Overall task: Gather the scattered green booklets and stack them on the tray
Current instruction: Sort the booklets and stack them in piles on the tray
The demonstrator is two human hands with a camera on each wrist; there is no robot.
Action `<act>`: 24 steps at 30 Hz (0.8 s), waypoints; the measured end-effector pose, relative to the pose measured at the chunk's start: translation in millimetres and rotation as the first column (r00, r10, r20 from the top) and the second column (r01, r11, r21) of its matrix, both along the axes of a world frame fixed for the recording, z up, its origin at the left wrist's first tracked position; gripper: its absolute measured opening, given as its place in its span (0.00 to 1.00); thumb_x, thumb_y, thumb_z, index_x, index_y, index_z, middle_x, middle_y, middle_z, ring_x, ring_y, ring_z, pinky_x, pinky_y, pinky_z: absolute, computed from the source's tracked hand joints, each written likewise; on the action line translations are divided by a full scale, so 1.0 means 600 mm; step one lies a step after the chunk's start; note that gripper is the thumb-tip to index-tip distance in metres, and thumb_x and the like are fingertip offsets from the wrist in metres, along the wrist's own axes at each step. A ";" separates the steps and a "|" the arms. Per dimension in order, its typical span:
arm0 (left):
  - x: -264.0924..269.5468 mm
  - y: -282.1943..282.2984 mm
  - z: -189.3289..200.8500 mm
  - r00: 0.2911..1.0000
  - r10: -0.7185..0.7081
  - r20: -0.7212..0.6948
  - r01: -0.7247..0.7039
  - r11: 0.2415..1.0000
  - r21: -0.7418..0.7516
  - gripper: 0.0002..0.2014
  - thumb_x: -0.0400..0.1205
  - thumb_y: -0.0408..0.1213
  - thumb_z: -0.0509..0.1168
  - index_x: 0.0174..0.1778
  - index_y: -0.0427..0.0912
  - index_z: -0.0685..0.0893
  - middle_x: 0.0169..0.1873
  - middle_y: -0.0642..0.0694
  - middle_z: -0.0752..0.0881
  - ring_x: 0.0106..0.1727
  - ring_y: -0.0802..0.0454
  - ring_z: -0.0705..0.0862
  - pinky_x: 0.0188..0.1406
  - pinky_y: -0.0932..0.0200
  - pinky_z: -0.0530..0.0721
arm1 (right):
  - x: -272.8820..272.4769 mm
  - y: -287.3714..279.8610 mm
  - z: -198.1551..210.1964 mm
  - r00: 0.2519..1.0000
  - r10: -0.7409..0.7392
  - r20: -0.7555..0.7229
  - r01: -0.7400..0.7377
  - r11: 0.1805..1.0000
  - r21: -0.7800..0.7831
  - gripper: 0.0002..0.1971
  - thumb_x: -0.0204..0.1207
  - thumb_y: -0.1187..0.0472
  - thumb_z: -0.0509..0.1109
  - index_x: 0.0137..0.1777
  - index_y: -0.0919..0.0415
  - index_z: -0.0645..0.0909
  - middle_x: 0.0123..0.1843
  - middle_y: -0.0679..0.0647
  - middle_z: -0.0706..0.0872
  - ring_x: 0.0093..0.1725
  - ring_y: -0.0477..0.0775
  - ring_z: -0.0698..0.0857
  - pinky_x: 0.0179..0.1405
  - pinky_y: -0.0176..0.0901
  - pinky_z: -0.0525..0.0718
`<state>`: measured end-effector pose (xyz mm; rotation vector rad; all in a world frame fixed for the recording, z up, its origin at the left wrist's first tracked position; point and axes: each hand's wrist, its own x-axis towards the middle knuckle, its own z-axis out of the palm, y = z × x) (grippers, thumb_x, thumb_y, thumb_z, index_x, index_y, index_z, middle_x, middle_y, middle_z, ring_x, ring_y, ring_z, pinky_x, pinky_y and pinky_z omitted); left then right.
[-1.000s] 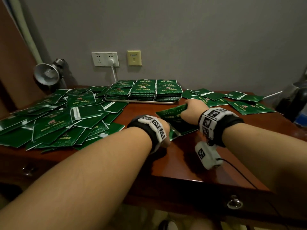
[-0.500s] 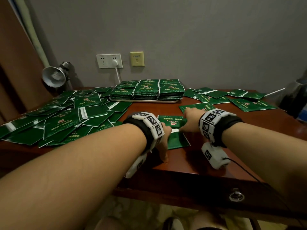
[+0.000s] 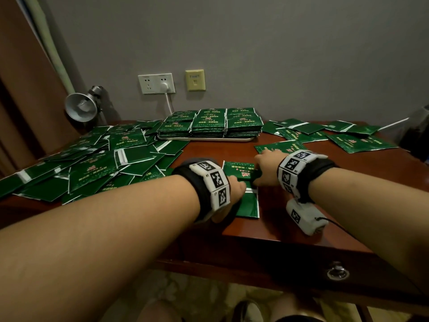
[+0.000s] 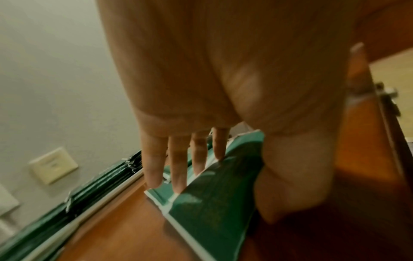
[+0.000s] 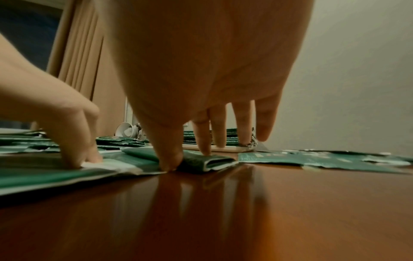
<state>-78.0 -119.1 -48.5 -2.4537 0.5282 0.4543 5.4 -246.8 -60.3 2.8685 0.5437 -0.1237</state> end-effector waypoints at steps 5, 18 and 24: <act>-0.003 -0.006 -0.019 0.997 -0.045 0.065 0.045 0.999 0.013 0.33 0.82 0.34 0.65 0.80 0.36 0.58 0.69 0.35 0.72 0.63 0.34 0.81 0.44 0.45 0.74 | 0.002 0.011 0.005 0.998 0.064 -0.012 -0.064 0.997 -0.040 0.22 0.75 0.48 0.72 0.64 0.58 0.75 0.54 0.55 0.84 0.50 0.58 0.84 0.49 0.48 0.85; 0.057 0.044 0.031 0.937 0.009 0.350 0.010 0.999 -0.052 0.14 0.81 0.42 0.68 0.63 0.51 0.85 0.72 0.43 0.74 0.77 0.38 0.63 0.79 0.28 0.52 | 0.025 0.003 0.016 0.998 -0.055 0.015 0.056 0.993 -0.108 0.18 0.63 0.64 0.75 0.53 0.58 0.77 0.43 0.58 0.82 0.41 0.65 0.86 0.42 0.58 0.88; 0.066 0.049 0.033 0.806 0.419 0.418 -0.294 0.896 -0.332 0.17 0.83 0.38 0.63 0.66 0.40 0.74 0.64 0.35 0.78 0.59 0.36 0.80 0.53 0.44 0.79 | 0.019 -0.010 0.028 0.969 -0.242 0.055 0.242 0.970 0.004 0.23 0.70 0.66 0.74 0.65 0.68 0.74 0.60 0.65 0.75 0.54 0.71 0.83 0.48 0.55 0.82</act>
